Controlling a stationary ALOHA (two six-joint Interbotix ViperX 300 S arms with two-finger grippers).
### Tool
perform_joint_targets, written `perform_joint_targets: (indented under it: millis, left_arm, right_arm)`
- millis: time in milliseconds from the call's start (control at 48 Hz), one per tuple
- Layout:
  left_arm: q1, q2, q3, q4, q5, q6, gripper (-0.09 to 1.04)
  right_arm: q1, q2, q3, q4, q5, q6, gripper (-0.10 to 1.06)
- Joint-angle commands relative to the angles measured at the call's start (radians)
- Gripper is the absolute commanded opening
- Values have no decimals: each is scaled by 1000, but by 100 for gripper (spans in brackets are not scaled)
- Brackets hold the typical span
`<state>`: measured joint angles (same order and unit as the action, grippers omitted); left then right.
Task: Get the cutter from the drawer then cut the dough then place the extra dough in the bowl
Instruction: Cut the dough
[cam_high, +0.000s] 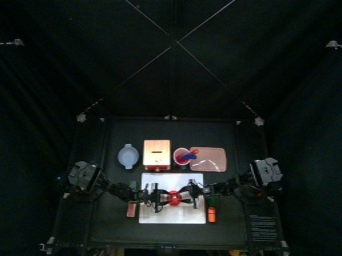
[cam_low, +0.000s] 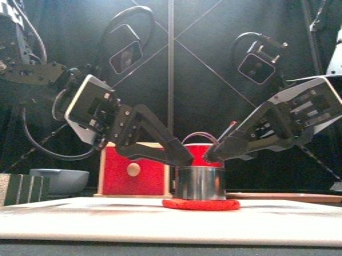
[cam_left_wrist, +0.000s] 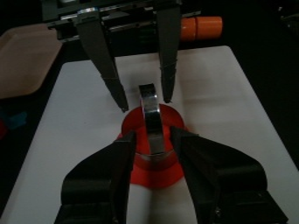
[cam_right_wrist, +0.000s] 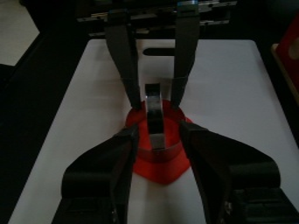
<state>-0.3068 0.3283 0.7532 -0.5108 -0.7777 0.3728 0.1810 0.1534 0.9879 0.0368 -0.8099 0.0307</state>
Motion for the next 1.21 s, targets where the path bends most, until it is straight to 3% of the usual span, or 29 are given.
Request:
perform_joint_targets:
  millis: [21,354,625,854,1208]
  left_arm:
    - [3,-25,-11,3,-3,3,77]
    - [5,-34,-8,2,-3,5,75]
    - [3,-35,-3,2,5,5,56]
    - [8,-35,2,2,23,5,54]
    - [28,-35,3,0,41,5,54]
  right_arm:
    - [5,-23,-6,3,3,-2,71]
    - [11,-21,-12,-5,23,-5,63]
    - [9,-6,-23,-2,32,-5,63]
    - [9,11,-29,2,48,-5,62]
    - [5,12,-28,2,74,-5,47]
